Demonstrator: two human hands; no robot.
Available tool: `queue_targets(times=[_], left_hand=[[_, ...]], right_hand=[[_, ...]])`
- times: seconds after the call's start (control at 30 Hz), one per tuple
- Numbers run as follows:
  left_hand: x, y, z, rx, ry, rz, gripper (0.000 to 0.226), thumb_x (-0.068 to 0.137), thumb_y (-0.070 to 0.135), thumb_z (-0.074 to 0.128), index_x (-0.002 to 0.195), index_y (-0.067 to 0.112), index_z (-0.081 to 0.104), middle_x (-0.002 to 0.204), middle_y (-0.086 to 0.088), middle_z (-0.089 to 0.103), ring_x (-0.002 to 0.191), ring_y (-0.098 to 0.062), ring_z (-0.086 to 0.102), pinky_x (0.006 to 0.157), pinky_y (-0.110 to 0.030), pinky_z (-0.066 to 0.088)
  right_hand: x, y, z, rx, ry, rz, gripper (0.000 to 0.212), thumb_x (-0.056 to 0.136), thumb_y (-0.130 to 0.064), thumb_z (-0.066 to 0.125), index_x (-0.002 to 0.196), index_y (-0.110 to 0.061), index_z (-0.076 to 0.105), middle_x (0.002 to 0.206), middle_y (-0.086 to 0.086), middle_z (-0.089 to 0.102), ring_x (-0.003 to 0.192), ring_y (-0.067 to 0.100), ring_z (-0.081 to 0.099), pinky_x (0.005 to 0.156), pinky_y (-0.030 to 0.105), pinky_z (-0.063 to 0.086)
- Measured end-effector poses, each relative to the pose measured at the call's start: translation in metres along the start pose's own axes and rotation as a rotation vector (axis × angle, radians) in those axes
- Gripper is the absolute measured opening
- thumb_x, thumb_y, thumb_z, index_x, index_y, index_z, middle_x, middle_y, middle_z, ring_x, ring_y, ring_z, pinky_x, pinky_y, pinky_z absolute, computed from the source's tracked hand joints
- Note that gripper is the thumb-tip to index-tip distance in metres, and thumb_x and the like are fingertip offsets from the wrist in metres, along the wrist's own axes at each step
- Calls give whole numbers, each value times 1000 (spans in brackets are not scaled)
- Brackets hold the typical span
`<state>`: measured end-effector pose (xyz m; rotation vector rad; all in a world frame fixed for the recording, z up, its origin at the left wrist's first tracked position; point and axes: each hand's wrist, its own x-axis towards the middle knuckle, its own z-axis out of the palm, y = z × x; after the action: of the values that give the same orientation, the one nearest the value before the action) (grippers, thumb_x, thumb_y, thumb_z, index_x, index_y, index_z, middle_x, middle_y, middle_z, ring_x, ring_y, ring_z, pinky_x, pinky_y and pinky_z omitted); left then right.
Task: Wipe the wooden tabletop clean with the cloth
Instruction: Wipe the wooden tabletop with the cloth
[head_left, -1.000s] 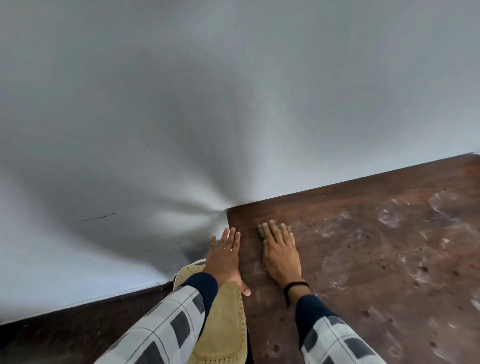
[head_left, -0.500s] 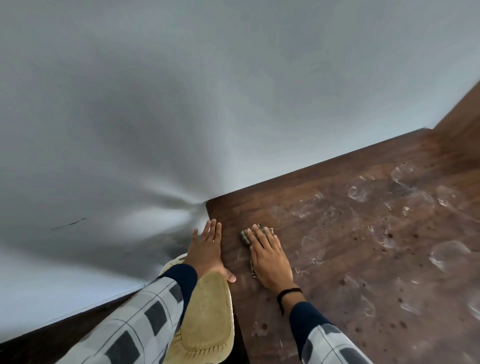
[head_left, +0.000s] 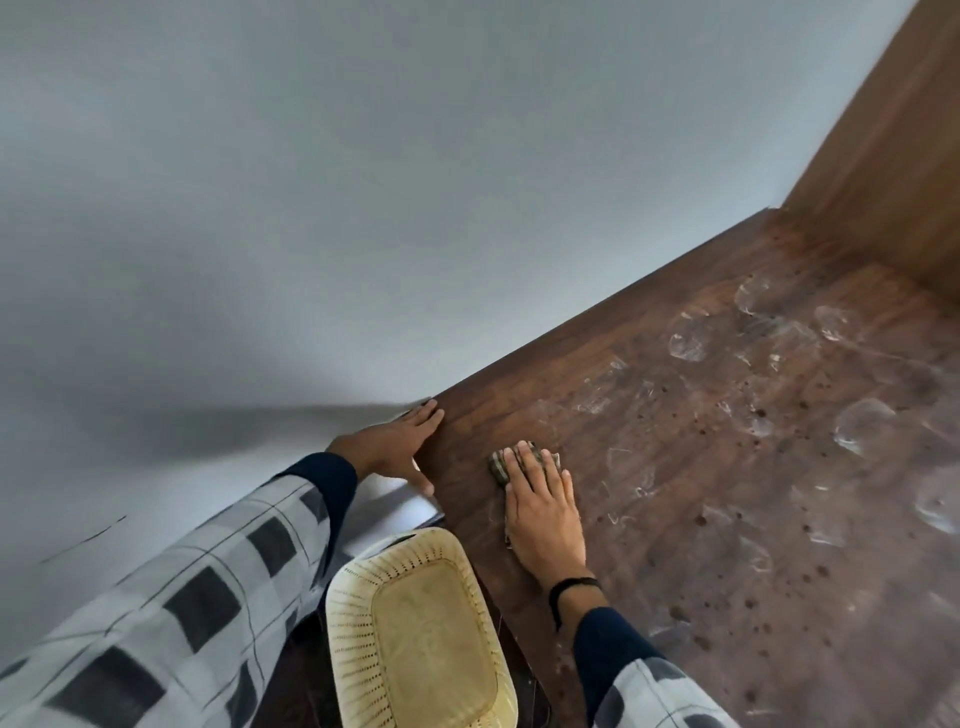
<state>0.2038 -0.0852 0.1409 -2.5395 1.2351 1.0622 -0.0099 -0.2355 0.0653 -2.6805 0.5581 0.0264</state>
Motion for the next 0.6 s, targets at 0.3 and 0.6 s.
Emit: queue_targets(times=[0.3, 0.6], left_hand=[[5, -1, 7, 108, 84, 9, 117, 83, 51, 75, 160, 16, -6, 166, 0, -18, 154, -17, -4, 119, -42, 25], [10, 1, 13, 120, 158, -25, 127, 74, 61, 78, 161, 15, -2, 168, -1, -9, 154, -17, 3, 117, -40, 29]], right_hand=[[-3, -19, 12, -32, 15, -178, 50, 108, -30, 30, 158, -28, 26, 165, -5, 23, 155, 22, 12, 125, 37, 0], [-26, -11, 6, -62, -35, -281, 50, 109, -34, 27, 159, -31, 22, 167, -8, 17, 155, 18, 6, 125, 38, -1]])
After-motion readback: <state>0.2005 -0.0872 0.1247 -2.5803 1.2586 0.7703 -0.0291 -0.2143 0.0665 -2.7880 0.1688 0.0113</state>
